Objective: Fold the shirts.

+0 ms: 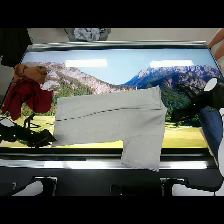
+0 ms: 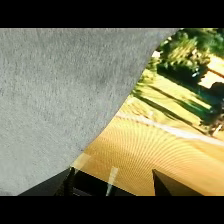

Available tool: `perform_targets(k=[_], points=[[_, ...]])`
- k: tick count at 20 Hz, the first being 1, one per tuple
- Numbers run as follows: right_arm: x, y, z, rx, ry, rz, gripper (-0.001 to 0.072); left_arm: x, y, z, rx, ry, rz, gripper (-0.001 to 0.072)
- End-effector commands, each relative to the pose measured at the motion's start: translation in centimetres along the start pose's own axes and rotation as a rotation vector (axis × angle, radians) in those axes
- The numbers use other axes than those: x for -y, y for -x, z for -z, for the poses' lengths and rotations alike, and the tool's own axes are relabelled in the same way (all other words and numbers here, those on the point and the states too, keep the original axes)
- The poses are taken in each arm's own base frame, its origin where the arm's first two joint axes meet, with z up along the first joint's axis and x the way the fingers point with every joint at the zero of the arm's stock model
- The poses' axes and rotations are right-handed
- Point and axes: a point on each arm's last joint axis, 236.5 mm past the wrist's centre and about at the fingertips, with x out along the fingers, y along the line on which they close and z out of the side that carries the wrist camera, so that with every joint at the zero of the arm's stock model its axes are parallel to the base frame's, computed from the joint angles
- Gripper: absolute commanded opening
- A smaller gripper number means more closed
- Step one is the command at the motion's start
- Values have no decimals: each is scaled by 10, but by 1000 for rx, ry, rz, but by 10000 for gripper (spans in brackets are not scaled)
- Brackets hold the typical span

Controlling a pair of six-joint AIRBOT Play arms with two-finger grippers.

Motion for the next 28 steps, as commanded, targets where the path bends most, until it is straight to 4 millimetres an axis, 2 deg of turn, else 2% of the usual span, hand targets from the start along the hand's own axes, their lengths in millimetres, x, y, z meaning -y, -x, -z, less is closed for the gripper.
perform_targets(k=[1,2,6,7,8,9,10,12,15,20,22,23,24,26,28], points=[[2,-2,12,-30,7,16,565,4,-13,-1,56,28,33,412],[4,-3,15,-40,7,24,565,5,-14,-3,60,24,30,374],[-7,-27,41,-83,2,-3,566,7,-25,3,50,5,18,357],[-13,-36,50,-97,2,-14,566,6,-27,4,46,6,17,251],[-17,-43,59,-110,-2,-25,566,6,-28,6,42,7,15,231],[-22,-50,66,-119,-4,-35,566,6,-28,7,40,1,15,75],[-27,-56,72,-125,-7,-49,566,6,-28,7,39,0,15,37],[-40,-67,79,-125,-1,-96,566,6,-28,8,34,-1,17,36],[-67,-86,76,-73,-23,-206,566,7,-27,10,28,-11,19,35],[-92,-115,75,-18,-114,-299,531,8,-27,11,20,-10,22,35],[-97,-124,77,-6,-142,-312,442,8,-27,11,20,-9,22,36],[-97,-126,80,-9,-144,-311,299,7,-27,11,20,-10,22,36],[-96,-125,79,-7,-142,-306,49,7,-27,11,22,-10,22,36],[-93,-111,67,47,-101,-282,42,12,-19,5,39,-51,26,35],[-86,-79,46,137,-54,-224,40,24,8,-13,108,-120,23,33]])
